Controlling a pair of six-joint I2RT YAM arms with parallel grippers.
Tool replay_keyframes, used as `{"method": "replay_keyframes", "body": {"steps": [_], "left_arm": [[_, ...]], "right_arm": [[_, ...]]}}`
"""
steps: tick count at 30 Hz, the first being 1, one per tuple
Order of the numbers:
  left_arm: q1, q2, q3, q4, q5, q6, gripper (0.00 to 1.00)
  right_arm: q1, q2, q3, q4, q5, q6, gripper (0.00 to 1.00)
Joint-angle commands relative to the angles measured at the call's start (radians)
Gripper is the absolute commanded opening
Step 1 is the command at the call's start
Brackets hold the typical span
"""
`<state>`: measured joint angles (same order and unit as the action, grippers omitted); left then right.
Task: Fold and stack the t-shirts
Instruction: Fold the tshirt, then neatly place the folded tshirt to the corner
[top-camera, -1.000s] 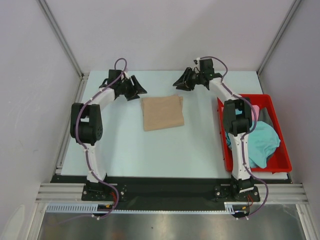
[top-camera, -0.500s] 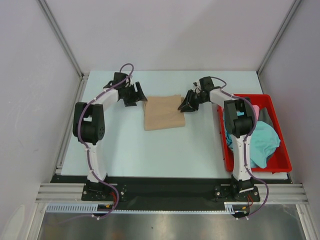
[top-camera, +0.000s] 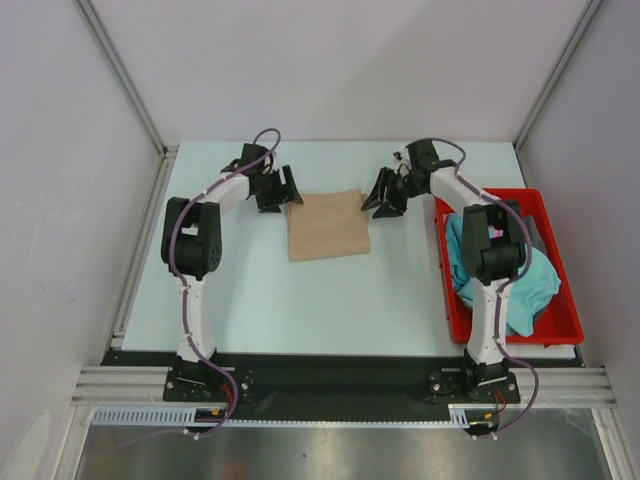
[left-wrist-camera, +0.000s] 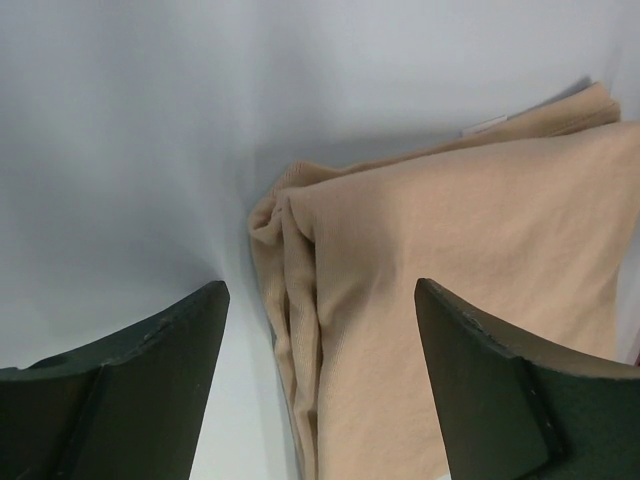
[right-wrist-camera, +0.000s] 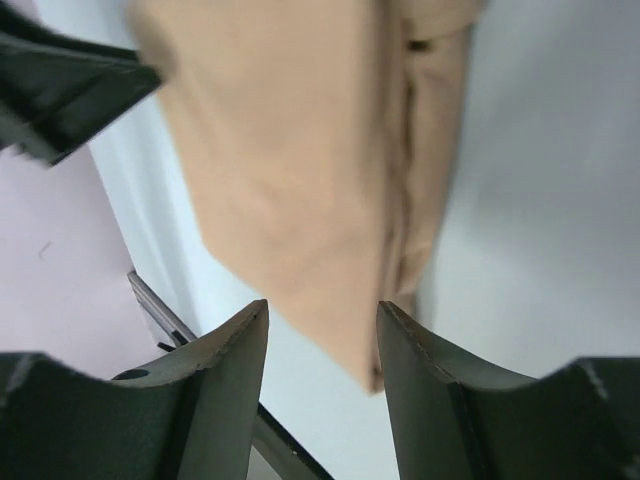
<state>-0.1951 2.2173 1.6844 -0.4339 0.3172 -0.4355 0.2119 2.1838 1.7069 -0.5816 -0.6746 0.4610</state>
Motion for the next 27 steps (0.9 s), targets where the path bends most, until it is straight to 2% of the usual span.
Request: {"method": "replay_keyframes", "body": {"steps": [1, 4, 12, 16, 20, 22, 23, 25, 27], "left_arm": [[-0.01, 0.038, 0.037, -0.061, -0.035, 0.033, 0.81], [-0.017, 0.016, -0.02, -0.032, -0.024, 0.046, 0.8], [-0.029, 0.058, -0.006, -0.031, 0.008, 0.044, 0.75], [-0.029, 0.053, -0.032, 0.012, 0.043, 0.029, 0.71], [-0.029, 0.048, -0.045, 0.043, 0.054, 0.02, 0.57], [-0.029, 0.039, -0.052, 0.072, 0.059, 0.012, 0.54], [-0.029, 0.029, -0.063, 0.083, 0.06, 0.011, 0.47], [-0.029, 0.024, -0.066, 0.095, 0.069, 0.001, 0.42], [-0.029, 0.019, -0.068, 0.096, 0.069, -0.002, 0.31]], "right_arm": [[-0.014, -0.209, -0.015, -0.047, 0.007, -0.042, 0.54], [-0.035, -0.298, -0.088, -0.017, -0.019, -0.024, 0.54], [-0.091, -0.452, -0.297, 0.006, -0.042, -0.028, 0.54], [-0.095, -0.498, -0.351, -0.01, -0.037, -0.048, 0.54], [-0.097, -0.525, -0.38, -0.014, -0.045, -0.05, 0.54], [-0.097, -0.541, -0.394, -0.015, -0.052, -0.047, 0.54], [-0.095, -0.545, -0.397, -0.014, -0.054, -0.042, 0.54], [-0.097, -0.561, -0.409, -0.014, -0.063, -0.036, 0.54], [-0.097, -0.57, -0.418, -0.017, -0.068, -0.033, 0.54]]}}
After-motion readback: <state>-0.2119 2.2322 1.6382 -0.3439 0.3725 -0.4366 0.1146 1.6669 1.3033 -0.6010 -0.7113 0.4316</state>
